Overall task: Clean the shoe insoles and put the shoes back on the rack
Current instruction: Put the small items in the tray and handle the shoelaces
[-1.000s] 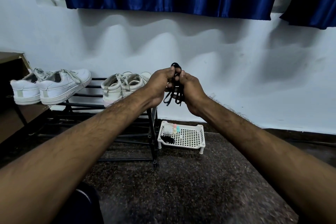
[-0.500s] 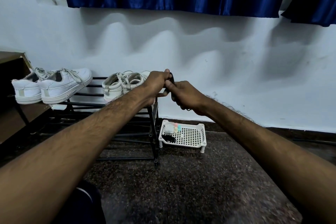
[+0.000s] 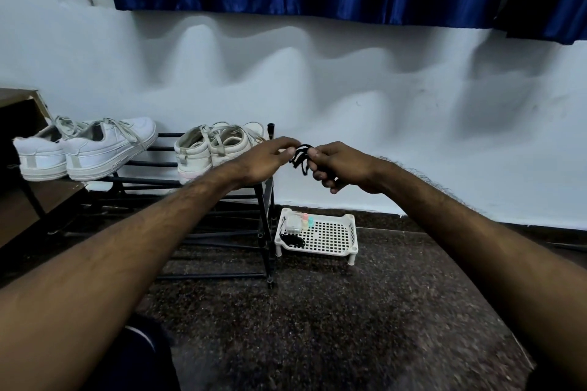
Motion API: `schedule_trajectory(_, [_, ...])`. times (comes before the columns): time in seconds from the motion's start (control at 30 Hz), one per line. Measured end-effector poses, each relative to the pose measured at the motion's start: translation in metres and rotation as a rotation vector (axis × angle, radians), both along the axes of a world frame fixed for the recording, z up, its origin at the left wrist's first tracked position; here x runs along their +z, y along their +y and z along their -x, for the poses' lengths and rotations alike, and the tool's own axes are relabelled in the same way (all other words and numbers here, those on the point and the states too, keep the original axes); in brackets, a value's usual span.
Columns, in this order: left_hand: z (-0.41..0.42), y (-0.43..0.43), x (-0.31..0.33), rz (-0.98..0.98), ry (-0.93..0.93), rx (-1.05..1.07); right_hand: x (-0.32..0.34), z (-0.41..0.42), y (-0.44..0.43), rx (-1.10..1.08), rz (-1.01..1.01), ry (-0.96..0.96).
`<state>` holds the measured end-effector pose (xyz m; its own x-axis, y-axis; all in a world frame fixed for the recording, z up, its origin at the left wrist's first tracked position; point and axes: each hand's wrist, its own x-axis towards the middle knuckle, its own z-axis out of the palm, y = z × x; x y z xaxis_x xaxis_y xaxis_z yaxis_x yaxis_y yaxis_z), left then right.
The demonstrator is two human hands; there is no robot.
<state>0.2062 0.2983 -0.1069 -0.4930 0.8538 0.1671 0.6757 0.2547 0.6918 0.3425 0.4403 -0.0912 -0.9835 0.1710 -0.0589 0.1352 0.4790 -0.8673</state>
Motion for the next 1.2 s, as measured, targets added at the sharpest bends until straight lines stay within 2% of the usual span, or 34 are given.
schedule_trajectory(0.07, [-0.013,0.002,0.006,-0.045,-0.065,-0.171,0.002,-0.001,0.003,0.022,-0.005,-0.027])
schedule_trajectory(0.13, [-0.021,0.005,0.009,-0.034,-0.08,-0.226,0.004,-0.002,0.006,0.046,-0.012,-0.06])
schedule_trajectory(0.33, [-0.024,0.004,0.005,0.226,-0.249,-0.242,0.003,-0.003,0.014,0.127,0.021,-0.201])
schedule_trajectory(0.47, [-0.019,0.006,-0.003,0.254,-0.253,-0.214,-0.006,-0.004,0.024,0.12,0.037,-0.268])
schedule_trajectory(0.57, [-0.011,0.007,-0.006,0.225,-0.329,-0.165,-0.009,-0.001,0.029,0.088,0.081,-0.251])
schedule_trajectory(0.73, [0.001,0.015,-0.006,0.038,-0.423,-0.085,-0.006,0.004,0.035,0.034,0.277,-0.199])
schedule_trajectory(0.83, [0.005,0.019,-0.008,0.016,-0.411,-0.049,-0.008,0.004,0.043,0.011,0.291,-0.173])
schedule_trajectory(1.03, [0.016,0.029,-0.004,0.049,-0.265,0.124,-0.005,0.012,0.059,0.004,0.049,-0.137])
schedule_trajectory(1.2, [0.031,0.052,-0.026,-0.017,-0.143,0.184,-0.017,0.038,0.084,-0.014,-0.033,-0.123])
